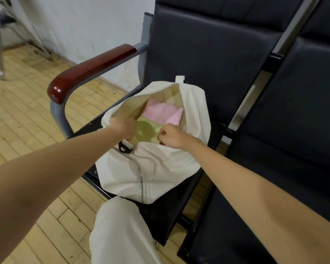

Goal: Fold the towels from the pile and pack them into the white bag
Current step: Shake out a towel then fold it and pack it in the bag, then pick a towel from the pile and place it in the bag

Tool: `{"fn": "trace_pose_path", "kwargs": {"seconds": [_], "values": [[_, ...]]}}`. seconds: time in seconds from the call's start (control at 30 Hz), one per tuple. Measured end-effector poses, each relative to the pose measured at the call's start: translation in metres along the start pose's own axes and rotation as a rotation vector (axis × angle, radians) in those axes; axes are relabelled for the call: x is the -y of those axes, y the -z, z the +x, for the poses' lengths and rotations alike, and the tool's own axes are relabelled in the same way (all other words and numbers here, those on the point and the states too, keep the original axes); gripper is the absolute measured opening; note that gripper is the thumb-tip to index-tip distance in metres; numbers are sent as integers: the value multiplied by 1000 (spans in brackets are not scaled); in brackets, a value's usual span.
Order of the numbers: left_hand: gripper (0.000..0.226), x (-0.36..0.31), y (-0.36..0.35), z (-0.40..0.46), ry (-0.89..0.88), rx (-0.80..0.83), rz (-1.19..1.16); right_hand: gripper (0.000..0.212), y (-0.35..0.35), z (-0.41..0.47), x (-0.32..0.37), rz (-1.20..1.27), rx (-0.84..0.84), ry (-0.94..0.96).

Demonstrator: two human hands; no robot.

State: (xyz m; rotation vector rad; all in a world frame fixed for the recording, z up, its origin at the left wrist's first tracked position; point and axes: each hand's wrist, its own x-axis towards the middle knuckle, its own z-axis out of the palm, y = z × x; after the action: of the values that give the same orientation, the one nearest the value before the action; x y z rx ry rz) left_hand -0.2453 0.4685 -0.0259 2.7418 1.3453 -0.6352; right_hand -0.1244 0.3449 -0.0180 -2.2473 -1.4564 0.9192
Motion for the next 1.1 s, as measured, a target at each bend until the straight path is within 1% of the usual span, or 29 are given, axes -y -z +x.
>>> {"fn": "trace_pose_path", "kwargs": {"seconds": [0.07,0.17,0.27,0.4,0.47,0.53,0.63,0.77,0.9,0.97,1.1], "values": [[14,1,5,0,-81,-40,-100,25,14,-15,-12,-23,-114,76],[23,-14,15,-11,-128,-151,-323,26,41,-47,-35,-178,-269,154],[27,-45,28,-32,-164,-229,-411,31,63,-87,-62,-356,-341,138],[29,-108,43,-62,-256,-278,-486,36,81,-144,-108,-376,-377,17],[27,-143,48,-76,-320,-347,-526,41,87,-177,-136,-392,-376,-98],[29,-176,53,-92,-369,-368,-574,43,93,-213,-167,-393,-388,-223],[26,-229,55,-115,-489,-323,-584,45,96,-269,-216,-358,-389,-404],[28,-316,44,-148,-636,-237,-526,46,89,-350,-280,-254,-429,-606],[36,-406,29,-185,-780,-115,-465,52,76,-421,-332,-238,-522,-696],[39,-454,24,-207,-863,-63,-425,60,70,-461,-357,-222,-624,-770],[43,-536,21,-255,-1017,-25,-367,73,59,-532,-397,-158,-915,-940]]}}
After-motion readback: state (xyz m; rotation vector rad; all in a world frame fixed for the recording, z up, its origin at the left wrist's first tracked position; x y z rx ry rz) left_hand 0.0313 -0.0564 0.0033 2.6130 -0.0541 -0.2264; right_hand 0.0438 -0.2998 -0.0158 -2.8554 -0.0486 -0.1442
